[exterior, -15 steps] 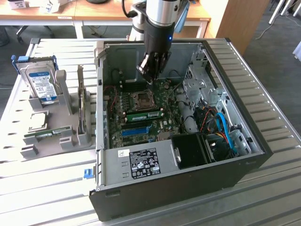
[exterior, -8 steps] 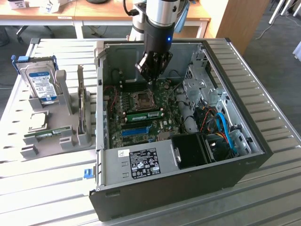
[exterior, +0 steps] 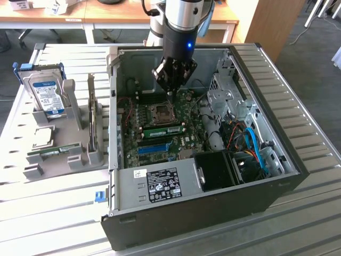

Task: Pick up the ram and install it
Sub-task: 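Press down the ram until it locks into place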

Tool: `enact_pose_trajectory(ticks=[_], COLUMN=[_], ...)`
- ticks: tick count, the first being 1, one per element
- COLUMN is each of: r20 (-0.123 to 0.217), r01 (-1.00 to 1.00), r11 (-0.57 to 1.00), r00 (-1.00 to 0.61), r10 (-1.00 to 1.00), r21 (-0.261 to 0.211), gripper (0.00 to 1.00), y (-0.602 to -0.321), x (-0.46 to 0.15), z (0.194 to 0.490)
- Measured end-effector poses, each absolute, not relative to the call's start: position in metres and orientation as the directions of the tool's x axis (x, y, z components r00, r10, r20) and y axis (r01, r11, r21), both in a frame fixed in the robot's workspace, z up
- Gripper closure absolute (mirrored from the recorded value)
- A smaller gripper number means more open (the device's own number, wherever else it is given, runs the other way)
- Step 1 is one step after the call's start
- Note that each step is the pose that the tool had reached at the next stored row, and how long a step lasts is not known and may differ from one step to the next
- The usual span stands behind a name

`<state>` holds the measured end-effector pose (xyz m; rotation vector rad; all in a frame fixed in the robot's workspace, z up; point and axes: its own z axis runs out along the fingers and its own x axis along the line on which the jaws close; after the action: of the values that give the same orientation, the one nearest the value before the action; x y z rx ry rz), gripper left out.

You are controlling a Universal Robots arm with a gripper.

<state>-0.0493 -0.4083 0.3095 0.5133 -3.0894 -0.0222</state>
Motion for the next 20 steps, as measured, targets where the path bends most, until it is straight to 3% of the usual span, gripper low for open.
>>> enact_pose_trajectory(ticks=[20], r20=[0.007], r01=[0.028], r11=[0.999], r00=[-1.0], r10=[0.027], r21=[0.016], gripper=[0.89], y=[-0.4083], x=[-0.0493], z=[0.3083])
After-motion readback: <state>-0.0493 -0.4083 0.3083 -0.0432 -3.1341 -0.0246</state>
